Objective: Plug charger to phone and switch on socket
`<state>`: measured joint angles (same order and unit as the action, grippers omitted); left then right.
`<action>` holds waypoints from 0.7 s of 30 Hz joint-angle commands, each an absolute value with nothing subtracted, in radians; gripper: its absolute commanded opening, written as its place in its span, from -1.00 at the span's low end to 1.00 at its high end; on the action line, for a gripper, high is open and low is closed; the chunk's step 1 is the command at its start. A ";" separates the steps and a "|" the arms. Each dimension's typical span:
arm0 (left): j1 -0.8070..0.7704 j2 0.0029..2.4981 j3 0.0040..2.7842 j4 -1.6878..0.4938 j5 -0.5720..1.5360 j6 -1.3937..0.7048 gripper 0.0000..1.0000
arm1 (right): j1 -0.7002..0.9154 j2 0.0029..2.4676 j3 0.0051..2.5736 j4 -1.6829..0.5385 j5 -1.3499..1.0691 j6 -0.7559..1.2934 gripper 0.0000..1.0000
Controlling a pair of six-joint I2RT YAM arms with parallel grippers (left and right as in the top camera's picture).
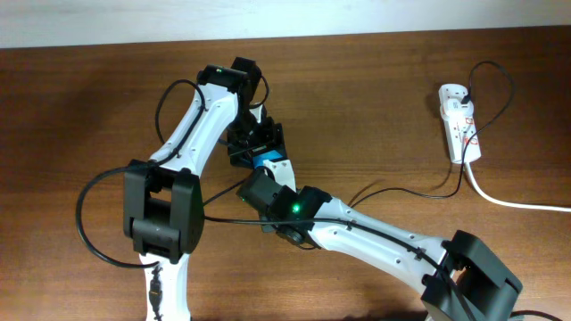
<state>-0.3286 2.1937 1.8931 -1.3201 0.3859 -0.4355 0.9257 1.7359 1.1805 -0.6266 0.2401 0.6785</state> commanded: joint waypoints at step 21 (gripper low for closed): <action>-0.324 2.191 1.897 -1.334 0.396 -0.436 0.01 | 0.856 1.715 1.258 -0.736 0.037 0.599 -0.40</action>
